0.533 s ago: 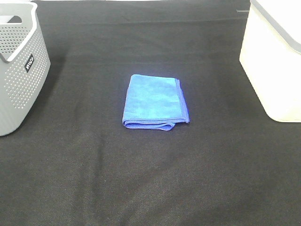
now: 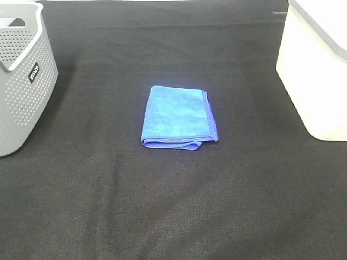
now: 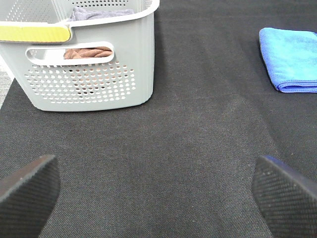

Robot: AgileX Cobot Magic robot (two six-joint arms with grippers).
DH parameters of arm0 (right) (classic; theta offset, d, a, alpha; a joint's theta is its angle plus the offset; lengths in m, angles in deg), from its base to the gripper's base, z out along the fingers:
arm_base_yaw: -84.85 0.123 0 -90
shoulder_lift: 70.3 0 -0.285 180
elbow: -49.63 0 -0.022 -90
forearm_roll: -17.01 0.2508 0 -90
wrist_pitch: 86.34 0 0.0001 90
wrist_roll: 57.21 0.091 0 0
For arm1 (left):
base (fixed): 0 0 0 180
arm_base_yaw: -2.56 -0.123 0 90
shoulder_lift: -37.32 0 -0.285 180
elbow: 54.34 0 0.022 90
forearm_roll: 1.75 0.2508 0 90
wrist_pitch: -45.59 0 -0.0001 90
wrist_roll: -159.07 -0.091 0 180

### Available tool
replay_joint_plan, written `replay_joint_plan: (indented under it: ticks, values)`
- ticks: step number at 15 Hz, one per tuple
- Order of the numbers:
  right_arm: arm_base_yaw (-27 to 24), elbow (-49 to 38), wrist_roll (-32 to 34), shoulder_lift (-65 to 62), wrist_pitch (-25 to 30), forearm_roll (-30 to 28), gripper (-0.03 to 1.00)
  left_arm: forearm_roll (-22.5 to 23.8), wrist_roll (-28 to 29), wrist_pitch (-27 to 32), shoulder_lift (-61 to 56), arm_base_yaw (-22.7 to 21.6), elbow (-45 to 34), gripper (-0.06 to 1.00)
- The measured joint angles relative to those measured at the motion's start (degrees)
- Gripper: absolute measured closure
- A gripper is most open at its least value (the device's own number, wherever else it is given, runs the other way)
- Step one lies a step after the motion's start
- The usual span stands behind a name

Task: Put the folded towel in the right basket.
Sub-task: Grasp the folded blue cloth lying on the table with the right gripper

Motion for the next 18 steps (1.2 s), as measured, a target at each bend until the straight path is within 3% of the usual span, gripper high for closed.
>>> replay_joint_plan:
  ticks: [18]
  values:
    - [0.0, 0.0, 0.0, 0.0, 0.0, 0.0, 0.0, 0.0, 0.0, 0.0, 0.0, 0.0, 0.0, -0.04]
